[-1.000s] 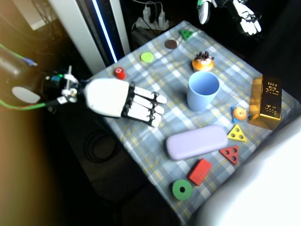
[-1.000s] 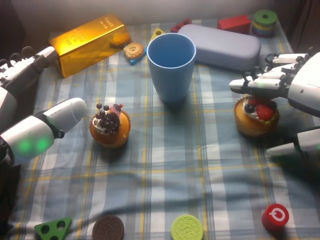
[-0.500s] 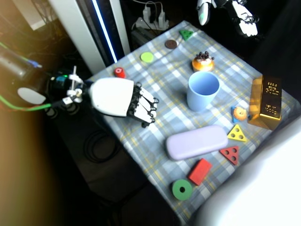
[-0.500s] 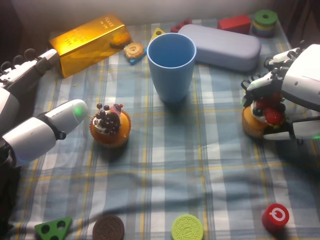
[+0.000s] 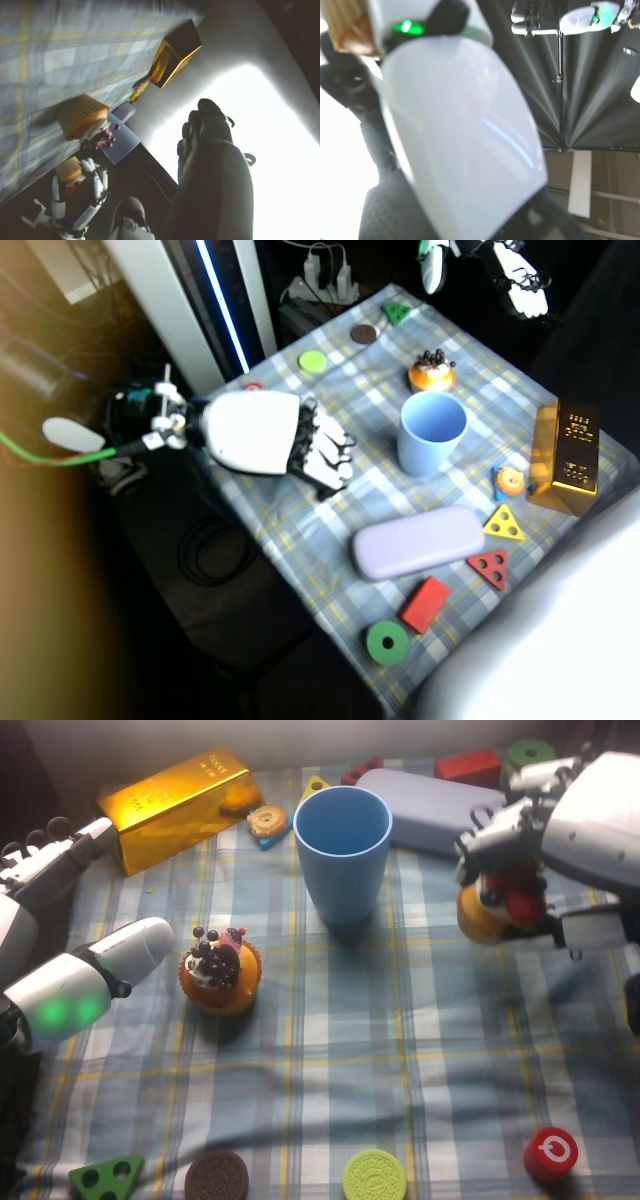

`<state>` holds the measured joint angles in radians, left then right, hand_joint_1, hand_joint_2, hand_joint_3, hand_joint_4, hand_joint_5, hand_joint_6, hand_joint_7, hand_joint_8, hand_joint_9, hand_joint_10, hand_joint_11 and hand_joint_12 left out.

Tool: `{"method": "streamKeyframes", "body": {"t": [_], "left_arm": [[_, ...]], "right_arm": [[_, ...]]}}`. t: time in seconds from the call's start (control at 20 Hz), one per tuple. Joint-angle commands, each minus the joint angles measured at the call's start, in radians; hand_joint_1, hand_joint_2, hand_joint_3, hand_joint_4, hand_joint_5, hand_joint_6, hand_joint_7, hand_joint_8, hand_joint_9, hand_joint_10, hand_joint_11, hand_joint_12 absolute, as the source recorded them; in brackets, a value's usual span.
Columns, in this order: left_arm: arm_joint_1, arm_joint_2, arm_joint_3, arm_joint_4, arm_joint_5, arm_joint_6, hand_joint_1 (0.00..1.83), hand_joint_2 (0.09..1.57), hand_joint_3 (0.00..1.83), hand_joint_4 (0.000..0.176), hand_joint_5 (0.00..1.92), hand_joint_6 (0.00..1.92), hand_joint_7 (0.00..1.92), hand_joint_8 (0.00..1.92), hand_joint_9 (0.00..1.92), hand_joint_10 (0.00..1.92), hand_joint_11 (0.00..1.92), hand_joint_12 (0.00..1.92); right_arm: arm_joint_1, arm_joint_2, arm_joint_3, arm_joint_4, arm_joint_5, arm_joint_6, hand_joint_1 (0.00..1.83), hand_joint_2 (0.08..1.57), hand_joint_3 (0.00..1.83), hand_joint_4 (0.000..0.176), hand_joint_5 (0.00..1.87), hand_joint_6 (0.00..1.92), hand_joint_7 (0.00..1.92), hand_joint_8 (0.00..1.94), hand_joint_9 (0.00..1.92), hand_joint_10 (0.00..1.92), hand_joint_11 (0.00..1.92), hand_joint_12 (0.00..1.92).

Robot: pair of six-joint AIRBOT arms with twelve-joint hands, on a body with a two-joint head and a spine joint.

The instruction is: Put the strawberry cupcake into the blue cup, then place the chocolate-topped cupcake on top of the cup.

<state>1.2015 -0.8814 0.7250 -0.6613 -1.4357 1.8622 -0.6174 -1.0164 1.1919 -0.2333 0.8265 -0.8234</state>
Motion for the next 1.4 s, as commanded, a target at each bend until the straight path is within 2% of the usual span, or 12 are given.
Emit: {"method": "streamKeyframes", "body": {"t": [0.0, 0.1, 0.3, 0.45, 0.5, 0.6, 0.85, 0.95, 1.15, 1.2, 1.3, 1.35], "left_arm": [[-0.007, 0.001, 0.008, 0.042, -0.119, -0.003, 0.25, 1.04, 0.0, 0.084, 0.27, 0.0, 0.27, 0.0, 0.19, 0.0, 0.0, 0.29], [-0.007, -0.002, 0.011, 0.042, -0.119, -0.003, 0.24, 1.06, 0.0, 0.098, 0.25, 0.0, 0.27, 0.0, 0.21, 0.01, 0.01, 0.27], [-0.008, -0.003, 0.013, 0.034, -0.133, -0.003, 0.21, 1.03, 0.0, 0.105, 0.27, 0.01, 0.29, 0.01, 0.22, 0.01, 0.0, 0.27], [-0.009, -0.005, 0.015, 0.035, -0.13, -0.003, 0.23, 1.05, 0.0, 0.063, 0.28, 0.01, 0.3, 0.0, 0.23, 0.01, 0.03, 0.28], [-0.011, -0.006, 0.015, 0.037, -0.125, -0.003, 0.23, 1.06, 0.0, 0.067, 0.27, 0.0, 0.29, 0.0, 0.23, 0.01, 0.03, 0.29], [-0.015, -0.005, 0.016, 0.04, -0.117, -0.003, 0.22, 1.07, 0.0, 0.067, 0.27, 0.0, 0.3, 0.0, 0.25, 0.0, 0.02, 0.35], [-0.017, -0.005, 0.017, 0.043, -0.108, -0.003, 0.24, 1.07, 0.0, 0.059, 0.27, 0.0, 0.29, 0.0, 0.25, 0.0, 0.0, 0.5], [-0.018, -0.003, 0.018, 0.048, -0.104, -0.003, 0.23, 1.07, 0.0, 0.085, 0.25, 0.0, 0.29, 0.0, 0.25, 0.0, 0.0, 0.5], [-0.022, -0.002, 0.019, 0.058, -0.101, -0.003, 0.22, 1.04, 0.0, 0.084, 0.27, 0.0, 0.28, 0.0, 0.21, 0.0, 0.0, 0.36], [-0.022, -0.002, 0.018, 0.059, -0.102, -0.002, 0.23, 1.04, 0.0, 0.078, 0.27, 0.0, 0.28, 0.0, 0.21, 0.0, 0.01, 0.36], [-0.025, 0.001, 0.018, 0.059, -0.097, -0.002, 0.24, 1.05, 0.0, 0.065, 0.28, 0.01, 0.3, 0.01, 0.22, 0.0, 0.02, 0.36], [-0.028, 0.0, 0.018, 0.06, -0.095, -0.002, 0.25, 1.05, 0.0, 0.074, 0.29, 0.01, 0.3, 0.0, 0.23, 0.01, 0.04, 0.37]], "right_arm": [[0.025, 0.009, 0.008, 0.017, 0.121, 0.009, 1.22, 1.13, 0.0, 0.0, 1.01, 0.8, 0.93, 1.2, 1.09, 0.11, 0.62, 1.16], [0.07, 0.01, 0.016, -0.002, 0.104, 0.012, 1.21, 1.15, 0.0, 0.0, 0.94, 0.9, 0.9, 1.25, 1.09, 0.14, 0.63, 1.26], [0.152, -0.009, 0.084, -0.079, 0.087, 0.168, 1.25, 1.11, 0.0, 0.0, 0.9, 0.95, 1.09, 0.96, 1.29, 0.12, 0.96, 0.95], [0.2, -0.06, 0.162, -0.14, 0.087, 0.318, 1.25, 1.11, 0.0, 0.0, 0.91, 0.94, 1.12, 0.91, 1.31, 0.04, 1.01, 0.79], [0.213, -0.07, 0.181, -0.158, 0.087, 0.345, 1.15, 1.13, 0.0, 0.0, 0.92, 1.03, 1.0, 0.36, 1.15, 0.01, 0.82, 0.81], [0.238, -0.079, 0.193, -0.18, 0.071, 0.353, 1.1, 1.14, 0.0, 0.0, 0.93, 1.05, 1.08, 0.05, 1.14, 0.01, 0.69, 1.01], [0.286, -0.118, 0.219, -0.21, 0.042, 0.353, 1.09, 1.12, 0.0, 0.0, 0.98, 0.97, 1.22, 0.0, 1.28, 0.03, 0.82, 1.07], [0.296, -0.135, 0.233, -0.212, 0.04, 0.353, 1.08, 1.12, 0.0, 0.0, 0.98, 0.97, 1.18, 0.0, 1.24, 0.01, 0.75, 1.11], [0.321, -0.16, 0.252, -0.218, 0.034, 0.355, 1.16, 1.11, 0.0, 0.0, 0.99, 0.95, 1.28, 0.02, 1.41, 0.09, 0.95, 1.38], [0.328, -0.16, 0.254, -0.22, 0.034, 0.355, 1.24, 1.09, 0.04, 0.0, 0.97, 0.82, 1.12, 0.82, 1.4, 0.11, 0.97, 1.3], [0.342, -0.161, 0.257, -0.222, 0.034, 0.357, 1.23, 1.13, 0.0, 0.0, 0.9, 0.94, 1.02, 1.09, 1.3, 0.2, 0.89, 1.29], [0.349, -0.164, 0.259, -0.222, 0.034, 0.364, 1.05, 1.17, 0.01, 0.019, 0.85, 1.15, 0.95, 0.65, 1.19, 0.24, 0.79, 1.33]]}}
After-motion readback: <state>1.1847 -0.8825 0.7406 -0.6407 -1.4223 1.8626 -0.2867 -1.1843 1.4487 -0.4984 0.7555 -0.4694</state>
